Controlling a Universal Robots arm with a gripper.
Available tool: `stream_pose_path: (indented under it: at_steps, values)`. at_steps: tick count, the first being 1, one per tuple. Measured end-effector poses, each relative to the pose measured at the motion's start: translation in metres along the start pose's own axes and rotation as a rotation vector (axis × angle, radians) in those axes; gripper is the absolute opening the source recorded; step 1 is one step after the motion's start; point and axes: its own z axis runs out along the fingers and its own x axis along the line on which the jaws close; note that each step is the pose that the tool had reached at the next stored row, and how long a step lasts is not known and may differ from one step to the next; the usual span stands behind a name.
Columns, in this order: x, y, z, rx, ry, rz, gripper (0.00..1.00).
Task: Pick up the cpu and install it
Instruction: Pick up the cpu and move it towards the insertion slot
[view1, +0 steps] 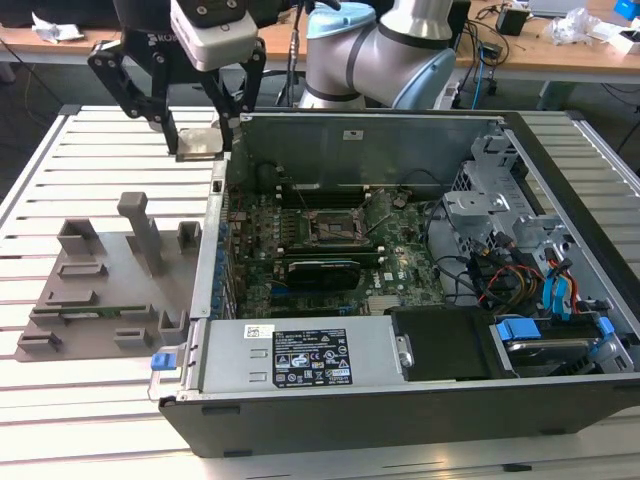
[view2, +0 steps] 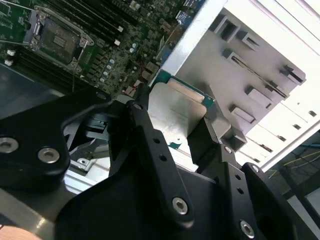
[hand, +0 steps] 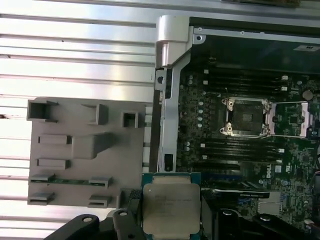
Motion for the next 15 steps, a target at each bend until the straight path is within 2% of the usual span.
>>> stream_pose_path:
  at_steps: [5, 7, 13, 15]
  values:
    - [-0.0258, -0.0014, 0.0017, -0.0001, 0.0009, 0.0, 0.55]
    - [-0.0307, -0.0017, 0.002, -0.0001, 0.0011, 0.0, 0.55]
    - [-0.0541, -0.003, 0.004, -0.0002, 0.0019, 0.0, 0.55]
    - [-0.0588, -0.0032, 0.0045, -0.0003, 0.002, 0.0, 0.55]
